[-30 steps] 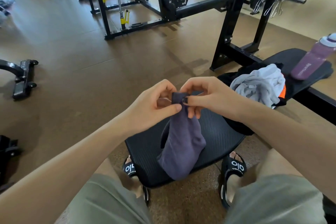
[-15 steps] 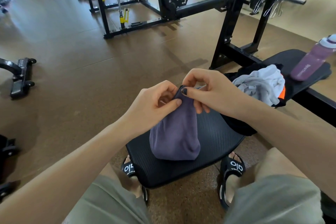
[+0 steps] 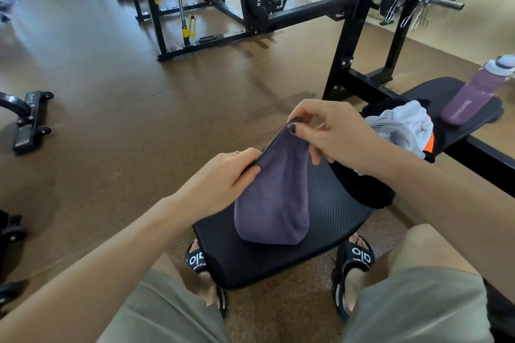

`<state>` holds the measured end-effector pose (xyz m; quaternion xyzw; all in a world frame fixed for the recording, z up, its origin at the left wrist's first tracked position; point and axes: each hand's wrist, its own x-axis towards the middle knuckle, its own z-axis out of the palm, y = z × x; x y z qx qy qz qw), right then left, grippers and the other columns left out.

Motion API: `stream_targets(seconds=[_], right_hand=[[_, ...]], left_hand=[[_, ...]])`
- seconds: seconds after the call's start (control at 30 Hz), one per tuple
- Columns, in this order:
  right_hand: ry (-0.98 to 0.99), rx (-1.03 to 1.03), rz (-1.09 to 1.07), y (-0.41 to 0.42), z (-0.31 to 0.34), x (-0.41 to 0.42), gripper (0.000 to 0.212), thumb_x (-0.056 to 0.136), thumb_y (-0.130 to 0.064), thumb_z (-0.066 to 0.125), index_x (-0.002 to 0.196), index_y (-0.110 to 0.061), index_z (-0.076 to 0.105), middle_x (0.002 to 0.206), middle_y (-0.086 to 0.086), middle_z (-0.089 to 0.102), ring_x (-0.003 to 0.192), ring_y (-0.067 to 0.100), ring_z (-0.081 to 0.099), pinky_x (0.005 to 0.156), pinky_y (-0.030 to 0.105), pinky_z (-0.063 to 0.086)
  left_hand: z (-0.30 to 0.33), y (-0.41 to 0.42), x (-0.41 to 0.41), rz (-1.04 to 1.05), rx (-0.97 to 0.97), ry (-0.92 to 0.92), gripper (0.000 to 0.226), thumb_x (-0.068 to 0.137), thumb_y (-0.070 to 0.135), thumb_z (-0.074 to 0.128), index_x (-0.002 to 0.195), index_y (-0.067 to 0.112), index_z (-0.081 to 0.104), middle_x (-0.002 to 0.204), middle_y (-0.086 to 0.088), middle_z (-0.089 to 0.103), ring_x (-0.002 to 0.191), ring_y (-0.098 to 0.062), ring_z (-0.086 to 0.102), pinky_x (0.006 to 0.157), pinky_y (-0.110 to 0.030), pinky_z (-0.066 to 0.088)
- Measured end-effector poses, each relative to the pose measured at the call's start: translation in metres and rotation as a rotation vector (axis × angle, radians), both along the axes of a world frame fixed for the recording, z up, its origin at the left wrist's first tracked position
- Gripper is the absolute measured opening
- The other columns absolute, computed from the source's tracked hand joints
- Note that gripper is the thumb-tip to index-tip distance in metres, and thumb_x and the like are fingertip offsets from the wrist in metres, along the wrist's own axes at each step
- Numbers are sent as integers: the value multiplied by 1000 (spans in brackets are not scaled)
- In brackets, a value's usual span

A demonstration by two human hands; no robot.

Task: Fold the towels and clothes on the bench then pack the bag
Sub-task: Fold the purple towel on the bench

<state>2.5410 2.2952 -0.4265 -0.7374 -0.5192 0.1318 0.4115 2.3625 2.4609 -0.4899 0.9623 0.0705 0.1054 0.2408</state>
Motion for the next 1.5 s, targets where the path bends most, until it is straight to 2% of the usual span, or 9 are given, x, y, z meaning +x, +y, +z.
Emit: stream_targets(seconds=[0.23,0.33,0.53,0.63,0.73,0.87,1.03,1.17,1.5], right_hand=[[24,44,-165,-3,-2,20,11,98,-21,60,88,-20,64,48,9,62,35,23,47,39,24,39],[28,54,-235,-6,-3,33,12,98,-20,59,87,-20,63,48,9,62,34,22,45,41,20,39],[65,25,-335,-16,-16,59,12,100,-20,58,91,-14,64,57,7,66,40,25,59,46,32,47],[181,43,-344,-18,-22,64,13,101,-14,56,95,-5,62,73,12,65,49,24,67,45,29,51],[318,80,-334,-19,-24,70,14,101,-9,55,101,4,60,86,17,62,62,26,73,54,26,59],[326,75,-325,-21,-25,76,14,101,-9,57,101,5,61,86,19,65,70,31,75,65,31,63],[260,95,-355,-20,-23,78,14,101,-11,56,100,2,62,86,22,69,66,26,74,62,28,62],[276,107,-380,-22,-23,82,13,101,-12,57,99,-1,63,89,28,67,66,31,74,65,37,64],[276,53,-344,-28,-22,83,13,100,-13,59,96,-2,64,82,21,71,67,31,75,63,34,64]], left_hand=[[-28,13,-17,45,26,179,6,105,25,43,111,27,43,90,7,59,79,-14,56,73,-40,46],[-27,21,-23,69,13,154,15,105,24,45,119,30,42,97,9,62,84,-10,59,75,-37,48],[-15,35,-29,119,144,122,14,107,24,43,120,27,46,101,7,61,89,-18,60,80,-37,48],[-9,40,-28,124,225,88,16,108,25,39,120,25,49,99,9,59,87,-20,60,78,-37,49],[-3,47,-30,127,230,21,14,107,22,43,114,24,56,91,12,58,83,-16,58,76,-36,48],[6,56,-30,130,265,-39,16,105,21,48,114,23,61,87,11,63,81,-15,61,73,-31,48],[18,64,-27,150,313,-91,20,105,19,48,119,20,62,95,5,69,85,-18,66,75,-29,49],[23,69,-28,149,292,-140,20,103,10,52,119,18,60,100,3,69,87,-19,64,77,-33,50],[30,73,-34,136,282,-192,19,95,6,66,110,17,72,101,7,72,91,-12,65,82,-24,49]])
